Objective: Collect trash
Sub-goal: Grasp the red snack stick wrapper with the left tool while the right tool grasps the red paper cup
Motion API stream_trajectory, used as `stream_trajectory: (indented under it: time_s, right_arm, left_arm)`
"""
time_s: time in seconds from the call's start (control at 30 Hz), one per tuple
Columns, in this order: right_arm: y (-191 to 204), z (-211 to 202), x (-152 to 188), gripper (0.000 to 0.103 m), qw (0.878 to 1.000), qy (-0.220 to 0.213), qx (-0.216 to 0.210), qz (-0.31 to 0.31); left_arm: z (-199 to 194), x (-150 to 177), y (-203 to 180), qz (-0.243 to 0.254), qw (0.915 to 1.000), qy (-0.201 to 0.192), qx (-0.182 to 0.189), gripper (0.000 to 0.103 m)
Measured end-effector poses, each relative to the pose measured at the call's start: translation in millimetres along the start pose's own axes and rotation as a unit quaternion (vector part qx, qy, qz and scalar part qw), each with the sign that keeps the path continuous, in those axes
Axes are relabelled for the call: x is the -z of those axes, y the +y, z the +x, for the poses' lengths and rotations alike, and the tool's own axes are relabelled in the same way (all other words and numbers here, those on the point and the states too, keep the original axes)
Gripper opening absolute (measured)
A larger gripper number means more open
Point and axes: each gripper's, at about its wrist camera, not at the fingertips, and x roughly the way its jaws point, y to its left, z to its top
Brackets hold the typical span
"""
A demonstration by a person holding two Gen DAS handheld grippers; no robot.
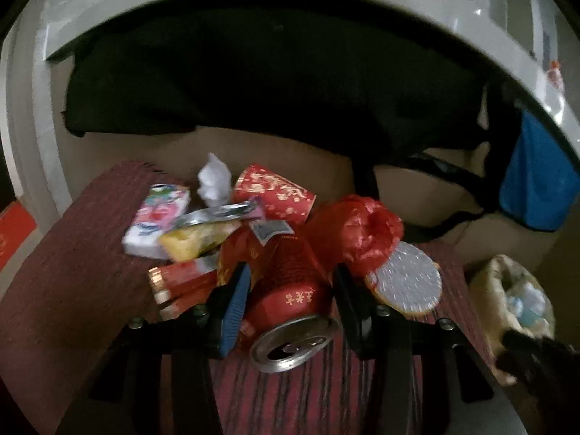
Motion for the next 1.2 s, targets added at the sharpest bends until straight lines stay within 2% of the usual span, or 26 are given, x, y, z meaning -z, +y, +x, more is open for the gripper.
stream_trajectory:
  time_s: [0.13, 0.17, 0.23, 0.27, 0.4, 0.53, 0.63, 0.67, 0.7, 0.77, 0.83, 0.9, 1.03, 1.2]
  right_arm:
    - [26.4, 17.0, -12.2, 0.055, 0.999, 0.014, -0.027, -0.013]
    - [37.9, 26.7, -18.8, 0.055, 0.999, 0.016, -0.029, -0.021]
    - [55.0, 43.7, -31.1, 0.055, 0.999, 0.013, -0.023, -0.037]
    - [59.9, 49.6, -36.0, 0.055, 0.999, 0.010, -0.019, -0.042]
    - [79.8, 92.8, -68.4, 0.055, 0.999, -0.016, 0.007, -0.050]
    - [83.5, 121.9, -88.4, 0.055, 0.995, -0.048, 0.069, -0.059]
    - [71.6, 138.3, -102.7, 0.055, 0.990, -0.071, 0.112, -0.038]
    - [66.9, 142.2, -105.6, 0.055, 0.990, -0.070, 0.117, -0.029]
    - [59.0, 149.4, -109.7, 0.055, 0.991, -0.063, 0.118, -0.012]
    - [45.7, 163.1, -113.7, 0.055, 0.994, -0.039, 0.097, 0.019]
    - [43.3, 166.3, -112.5, 0.056, 0.997, -0.033, 0.071, 0.030]
    - [52.3, 166.5, -110.0, 0.052, 0.998, -0.021, 0.058, 0.001]
    - [85.3, 156.3, -96.0, 0.035, 0.996, 0.015, 0.027, -0.078]
    - [115.9, 130.0, -59.1, 0.027, 0.989, 0.066, -0.034, -0.127]
  left_arm:
    - [-38.0, 11.3, 24.2, -0.019, 0.9995, 0.002, 0.027, 0.043]
    - [-47.5, 15.5, 32.5, -0.027, 0.9990, 0.003, 0.036, 0.038]
    - [-60.1, 21.6, 44.8, -0.035, 0.9985, 0.003, 0.041, 0.015]
    - [-64.6, 24.7, 49.9, -0.038, 0.9985, 0.005, 0.039, 0.010]
    - [-77.9, 39.0, 78.8, -0.064, 0.9975, 0.012, 0.030, 0.010]
    - [-86.5, 44.5, 104.9, -0.085, 0.9955, 0.017, 0.039, 0.010]
    - [-88.8, 42.8, 119.8, -0.096, 0.9935, 0.015, 0.060, 0.014]
    - [-89.0, 42.7, 124.1, -0.100, 0.9929, 0.013, 0.064, 0.022]
    - [-88.5, 42.6, 128.8, -0.106, 0.9920, 0.010, 0.068, 0.034]
    - [-85.4, 42.1, 135.8, -0.112, 0.9907, 0.007, 0.076, 0.044]
    - [-77.8, 40.0, 143.7, -0.123, 0.9888, 0.011, 0.084, 0.044]
    - [-67.0, 36.6, 152.2, -0.134, 0.9868, 0.018, 0.088, 0.044]
    - [-45.7, 32.9, 157.2, -0.150, 0.9823, 0.045, 0.103, 0.044]
    - [-37.6, 31.4, 150.6, -0.157, 0.9793, 0.056, 0.114, 0.044]
